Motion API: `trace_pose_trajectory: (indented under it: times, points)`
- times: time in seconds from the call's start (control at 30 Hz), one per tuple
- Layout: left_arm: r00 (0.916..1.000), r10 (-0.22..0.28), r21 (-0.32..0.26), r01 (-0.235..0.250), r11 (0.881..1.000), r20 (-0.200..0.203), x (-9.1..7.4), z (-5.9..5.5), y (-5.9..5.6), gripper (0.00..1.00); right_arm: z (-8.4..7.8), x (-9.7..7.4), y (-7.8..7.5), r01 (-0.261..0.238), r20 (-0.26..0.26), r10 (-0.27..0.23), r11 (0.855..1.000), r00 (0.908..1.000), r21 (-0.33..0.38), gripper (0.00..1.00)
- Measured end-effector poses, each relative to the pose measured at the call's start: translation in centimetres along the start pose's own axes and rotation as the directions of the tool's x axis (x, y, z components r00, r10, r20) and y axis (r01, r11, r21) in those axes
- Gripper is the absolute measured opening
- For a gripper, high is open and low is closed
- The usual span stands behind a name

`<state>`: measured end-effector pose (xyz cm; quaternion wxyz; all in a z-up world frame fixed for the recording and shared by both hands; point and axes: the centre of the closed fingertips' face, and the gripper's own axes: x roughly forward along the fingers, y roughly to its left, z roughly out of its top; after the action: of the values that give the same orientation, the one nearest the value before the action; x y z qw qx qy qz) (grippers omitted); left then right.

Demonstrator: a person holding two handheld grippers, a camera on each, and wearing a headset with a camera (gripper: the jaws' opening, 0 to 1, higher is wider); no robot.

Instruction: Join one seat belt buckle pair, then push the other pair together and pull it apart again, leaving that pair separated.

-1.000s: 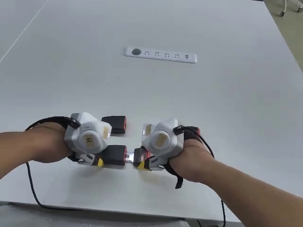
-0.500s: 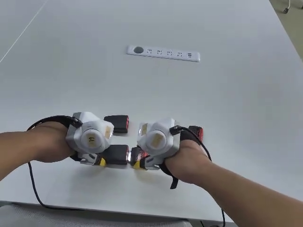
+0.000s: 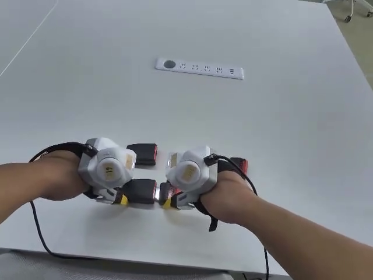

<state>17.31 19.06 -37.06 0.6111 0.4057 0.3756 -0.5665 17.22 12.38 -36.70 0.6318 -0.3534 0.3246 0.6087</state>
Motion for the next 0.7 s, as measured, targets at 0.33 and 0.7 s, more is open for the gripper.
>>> trace_pose_trajectory:
  times: [0.33, 0.7]
  points:
    - [1.0000, -0.007, 0.013, 0.007, 1.000, 0.000, 0.09, -0.26, 0.02, 0.29, -0.10, -0.18, 0.19, -0.012, 0.008, 0.012, 1.000, 0.9999, 0.010, 0.30]
    - [1.0000, -0.006, 0.013, 0.006, 1.000, -0.006, 0.06, -0.21, -0.06, 0.29, -0.10, -0.18, 0.16, -0.020, 0.009, 0.020, 1.000, 0.9998, 0.020, 0.31]
